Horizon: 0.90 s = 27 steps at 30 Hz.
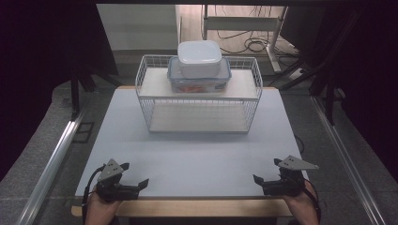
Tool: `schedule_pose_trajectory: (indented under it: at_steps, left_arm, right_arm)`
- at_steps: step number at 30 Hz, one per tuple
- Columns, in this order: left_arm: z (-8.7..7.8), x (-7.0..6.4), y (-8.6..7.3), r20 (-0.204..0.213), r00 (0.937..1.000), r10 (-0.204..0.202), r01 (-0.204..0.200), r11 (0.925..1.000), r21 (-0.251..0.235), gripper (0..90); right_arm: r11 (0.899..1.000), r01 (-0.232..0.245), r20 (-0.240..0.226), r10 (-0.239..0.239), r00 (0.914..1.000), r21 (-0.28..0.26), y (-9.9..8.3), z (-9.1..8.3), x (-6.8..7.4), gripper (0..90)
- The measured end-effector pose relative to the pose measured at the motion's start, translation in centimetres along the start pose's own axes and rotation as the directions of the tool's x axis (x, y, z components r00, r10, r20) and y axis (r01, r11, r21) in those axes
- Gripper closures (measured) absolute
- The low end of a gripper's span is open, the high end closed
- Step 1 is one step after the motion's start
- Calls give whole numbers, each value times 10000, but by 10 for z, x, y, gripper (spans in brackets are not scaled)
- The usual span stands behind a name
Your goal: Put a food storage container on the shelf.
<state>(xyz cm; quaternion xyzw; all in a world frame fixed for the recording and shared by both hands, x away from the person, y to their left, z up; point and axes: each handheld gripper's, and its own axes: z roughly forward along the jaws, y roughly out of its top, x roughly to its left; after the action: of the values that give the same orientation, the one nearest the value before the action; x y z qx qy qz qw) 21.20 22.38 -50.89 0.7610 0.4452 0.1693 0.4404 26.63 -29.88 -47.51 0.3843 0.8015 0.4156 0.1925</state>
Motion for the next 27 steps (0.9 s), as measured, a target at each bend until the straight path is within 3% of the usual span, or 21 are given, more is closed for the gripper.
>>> schedule_pose_trajectory:
  at_steps: [18,27]
  left_arm:
    - [0,2,-12,-224,9997,30,-24,9997,253,28]
    - [3,3,-15,-176,9998,-113,120,9989,448,24]
  right_arm:
    - [9987,-327,10,327,9995,403,-23,1,-2,0]
    - [9936,-262,-41,268,9996,1102,-30,7,0,0]
